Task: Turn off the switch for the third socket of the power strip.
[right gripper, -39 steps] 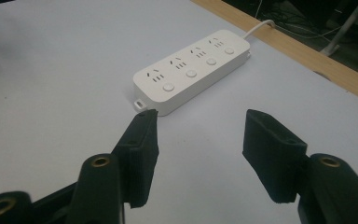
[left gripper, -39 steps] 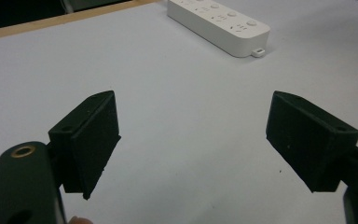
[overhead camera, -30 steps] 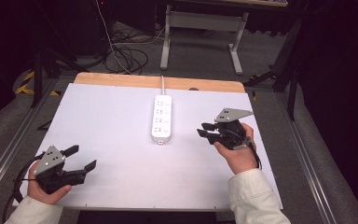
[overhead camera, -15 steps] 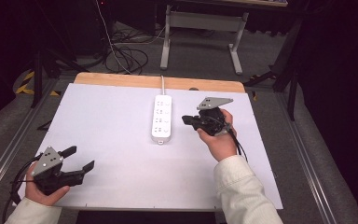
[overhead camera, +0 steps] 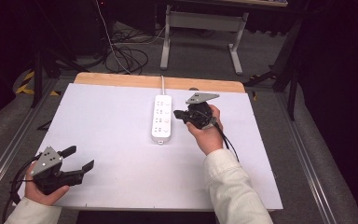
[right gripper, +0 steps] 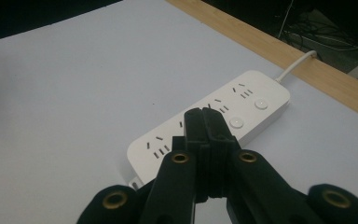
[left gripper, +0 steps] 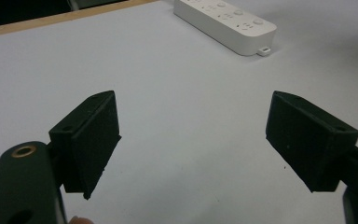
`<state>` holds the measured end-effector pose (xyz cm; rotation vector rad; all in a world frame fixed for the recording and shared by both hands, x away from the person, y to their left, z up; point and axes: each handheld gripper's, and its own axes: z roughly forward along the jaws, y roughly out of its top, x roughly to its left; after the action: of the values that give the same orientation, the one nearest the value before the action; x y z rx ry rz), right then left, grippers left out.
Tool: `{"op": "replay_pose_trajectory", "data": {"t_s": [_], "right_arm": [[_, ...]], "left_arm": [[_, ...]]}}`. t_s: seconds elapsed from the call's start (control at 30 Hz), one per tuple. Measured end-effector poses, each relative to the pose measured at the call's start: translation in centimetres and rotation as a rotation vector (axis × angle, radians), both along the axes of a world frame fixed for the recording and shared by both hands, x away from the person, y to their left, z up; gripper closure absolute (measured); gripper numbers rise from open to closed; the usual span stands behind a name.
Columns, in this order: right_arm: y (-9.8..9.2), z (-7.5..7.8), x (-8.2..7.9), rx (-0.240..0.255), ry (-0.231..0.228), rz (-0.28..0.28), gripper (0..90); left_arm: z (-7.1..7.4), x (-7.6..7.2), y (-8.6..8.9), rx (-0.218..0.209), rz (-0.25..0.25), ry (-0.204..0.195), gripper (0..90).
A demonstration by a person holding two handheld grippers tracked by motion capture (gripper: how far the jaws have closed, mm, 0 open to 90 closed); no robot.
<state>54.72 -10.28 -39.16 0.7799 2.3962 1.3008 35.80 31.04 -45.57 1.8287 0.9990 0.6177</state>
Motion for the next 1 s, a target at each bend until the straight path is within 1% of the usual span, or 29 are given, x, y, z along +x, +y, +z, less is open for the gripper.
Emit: {"op": "replay_pose_trajectory", "data": {"t_s": [0.27, 0.5, 0.57, 0.6, 0.73, 0.83, 0.9, 1.0], "right_arm": [[1.3, -1.3, 1.2, -0.015, 0.002, -0.013, 90.0], [1.9, -2.1, 2.0, -0.017, 0.002, -0.028, 90.0], [2.1, -2.3, 2.2, -0.019, -0.003, -0.034, 90.0], [2.2, -2.5, 2.4, -0.029, -0.01, -0.035, 90.0], [2.5, -2.9, 2.7, -0.037, -0.018, -0.035, 90.0], [2.7, -3.3, 2.9, -0.039, -0.022, -0.031, 90.0], [2.9, -3.6, 3.1, -0.048, -0.024, -0.025, 90.0], [3.1, -4.2, 3.3, -0.053, -0.014, -0.026, 90.0]], "left_arm": [[0.0, 0.1, 0.1, 0.01, -0.003, 0.0, 18.0], [0.0, 0.1, 0.1, 0.008, -0.004, -0.002, 18.0], [0.0, 0.2, 0.1, 0.007, -0.004, -0.001, 18.0], [0.0, 0.2, 0.1, 0.008, -0.004, -0.001, 18.0], [0.0, 0.2, 0.0, 0.002, -0.006, 0.003, 18.0], [0.0, 0.2, 0.1, 0.008, -0.006, -0.001, 18.0], [0.0, 0.2, 0.0, 0.002, -0.007, 0.003, 18.0], [0.0, 0.2, 0.1, 0.007, -0.006, -0.001, 18.0]]}}
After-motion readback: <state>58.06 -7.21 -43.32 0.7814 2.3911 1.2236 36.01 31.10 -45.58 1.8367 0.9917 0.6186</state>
